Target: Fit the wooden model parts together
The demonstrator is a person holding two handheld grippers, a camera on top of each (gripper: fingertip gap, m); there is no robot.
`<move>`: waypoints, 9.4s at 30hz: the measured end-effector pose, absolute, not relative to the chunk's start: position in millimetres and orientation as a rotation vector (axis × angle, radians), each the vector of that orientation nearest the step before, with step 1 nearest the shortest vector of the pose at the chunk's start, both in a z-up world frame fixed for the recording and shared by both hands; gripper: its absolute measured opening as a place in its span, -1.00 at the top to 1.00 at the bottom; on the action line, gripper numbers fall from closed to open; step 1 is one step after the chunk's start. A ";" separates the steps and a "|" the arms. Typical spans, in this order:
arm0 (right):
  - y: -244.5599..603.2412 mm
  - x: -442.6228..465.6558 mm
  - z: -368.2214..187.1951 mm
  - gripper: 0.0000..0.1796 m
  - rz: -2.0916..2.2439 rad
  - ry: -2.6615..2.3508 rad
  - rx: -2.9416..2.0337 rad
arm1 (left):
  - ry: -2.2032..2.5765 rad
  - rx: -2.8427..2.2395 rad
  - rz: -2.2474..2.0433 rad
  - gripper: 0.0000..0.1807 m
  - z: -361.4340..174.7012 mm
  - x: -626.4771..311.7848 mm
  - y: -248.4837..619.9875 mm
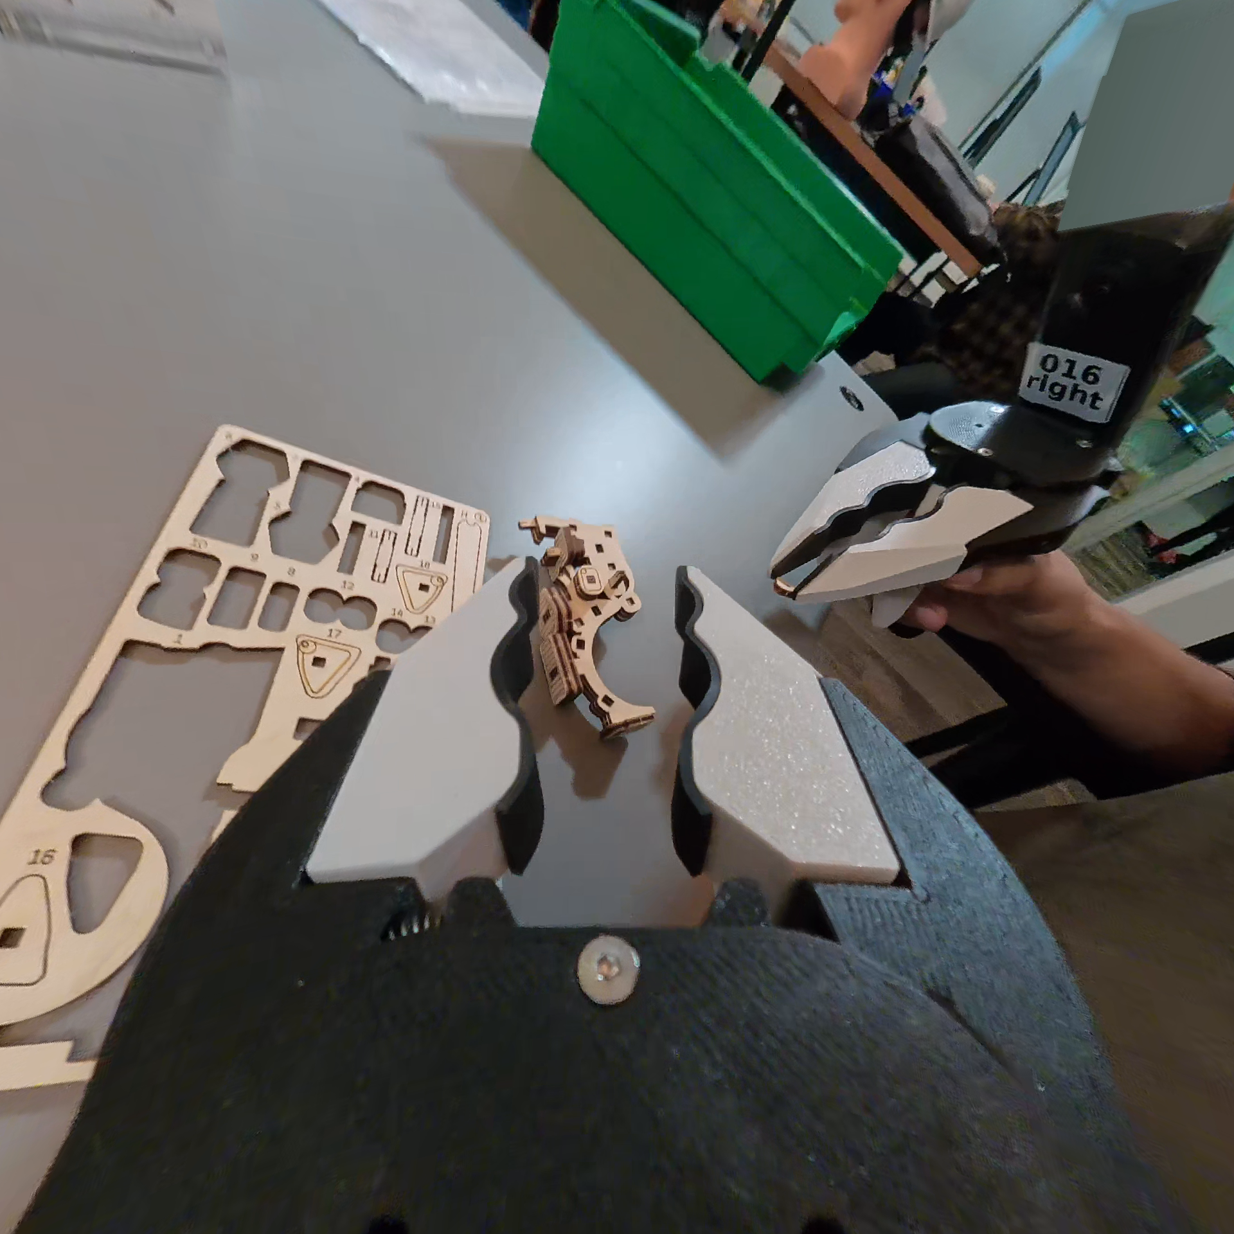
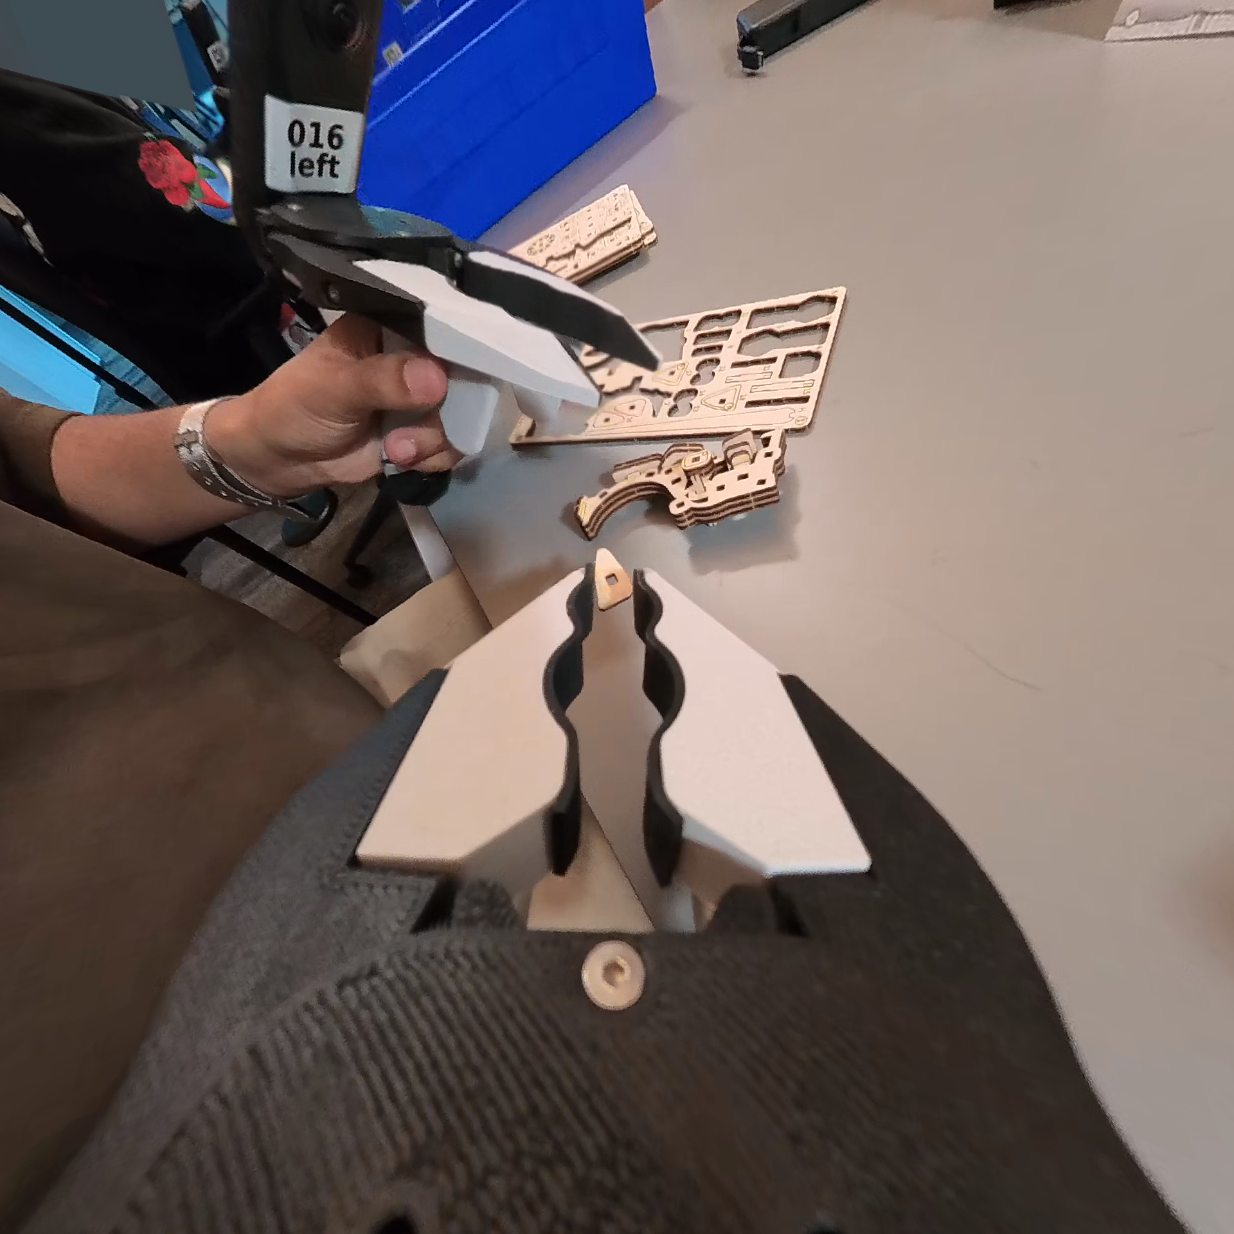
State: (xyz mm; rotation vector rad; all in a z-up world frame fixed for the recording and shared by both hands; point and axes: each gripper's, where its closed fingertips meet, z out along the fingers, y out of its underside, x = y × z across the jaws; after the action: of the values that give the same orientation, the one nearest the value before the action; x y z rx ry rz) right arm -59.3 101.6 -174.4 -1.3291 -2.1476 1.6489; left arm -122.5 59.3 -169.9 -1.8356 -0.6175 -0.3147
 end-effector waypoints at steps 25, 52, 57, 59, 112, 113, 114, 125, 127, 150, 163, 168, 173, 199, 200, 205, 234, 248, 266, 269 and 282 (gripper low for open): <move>88.5 -51.0 -142.0 0.90 2.211 -1.996 -1.427 | -0.237 -1.772 -0.470 0.70 -150.5 -57.0 80.3; 74.7 -40.5 -152.2 0.89 2.170 -2.138 -1.402 | -0.128 -1.715 -0.521 0.69 -140.5 -34.3 83.8; 74.3 -40.4 -157.8 0.89 2.130 -2.164 -1.420 | -0.130 -1.721 -0.528 0.70 -142.4 -33.6 84.4; 74.3 -40.5 -159.3 0.89 2.121 -2.169 -1.428 | -0.133 -1.720 -0.531 0.70 -142.7 -33.9 84.5; 78.5 -45.2 -156.8 0.89 2.148 -2.112 -1.464 | -0.271 -1.618 -0.553 0.37 -136.0 -53.3 83.7; 80.8 -50.5 -155.3 0.89 2.156 -2.075 -1.475 | -0.271 -1.615 -0.534 0.37 -134.6 -55.3 82.7; 83.8 -58.5 -152.2 0.89 2.170 -2.013 -1.489 | -0.271 -1.604 -0.485 0.37 -131.5 -59.9 81.0; 89.7 -124.5 -115.3 0.90 2.407 -1.575 -1.483 | -0.278 -1.519 -0.154 0.36 -102.4 -107.0 64.1; 87.8 -131.5 -119.9 0.90 2.391 -1.583 -1.490 | -0.251 -1.526 -0.147 0.37 -99.1 -108.2 66.0; 72.0 -93.9 -101.9 0.89 2.987 -1.473 -1.603 | -0.146 -1.585 -0.220 0.51 -112.2 -89.0 68.3; 51.9 -87.0 -109.3 0.89 3.051 -1.610 -1.697 | -0.165 -1.477 -0.437 0.99 -98.3 -80.5 59.0; 54.0 -89.7 -109.9 0.90 3.053 -1.586 -1.712 | -0.240 -1.460 -0.555 1.00 -99.2 -85.4 59.4; 64.4 -96.4 -112.0 0.76 2.990 -1.526 -1.725 | -0.418 -1.389 -0.694 1.00 -103.0 -101.2 58.5; 84.1 -112.7 -112.4 0.85 2.153 -1.776 -1.313 | -0.376 -1.916 0.075 0.77 -120.4 -225.7 40.5; 84.1 -112.1 -110.6 0.85 2.160 -1.773 -1.309 | -0.367 -1.986 0.173 0.81 -124.3 -252.0 41.8; 92.4 -109.6 -107.6 0.86 2.155 -1.748 -1.305 | -0.497 -2.330 0.243 0.71 -184.4 -353.4 67.7; 144.5 -88.5 -118.9 0.87 2.149 -1.570 -1.467 | -0.436 -2.346 0.282 0.70 -224.0 -406.0 157.9; 147.9 -90.6 -120.6 0.87 2.236 -1.516 -1.534 | -0.206 -2.373 0.088 0.73 -213.5 -357.7 157.6; 146.8 -89.4 -120.4 0.87 2.281 -1.497 -1.558 | -0.107 -2.385 -0.088 0.96 -224.6 -328.3 153.2; 146.6 -89.1 -120.3 0.87 2.256 -1.512 -1.545 | -0.083 -2.345 -0.108 0.97 -217.0 -312.7 153.3; 152.7 -93.7 -126.7 0.64 1.673 -1.714 -1.319 | 0.262 -2.207 -0.230 0.96 -146.3 -125.9 129.7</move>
State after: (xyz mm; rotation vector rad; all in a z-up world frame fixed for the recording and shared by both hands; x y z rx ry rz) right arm -93.7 152.7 -126.7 -1.3188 -1.7142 1.6732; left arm -125.9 129.7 -146.3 -2.2066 0.2621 -0.2302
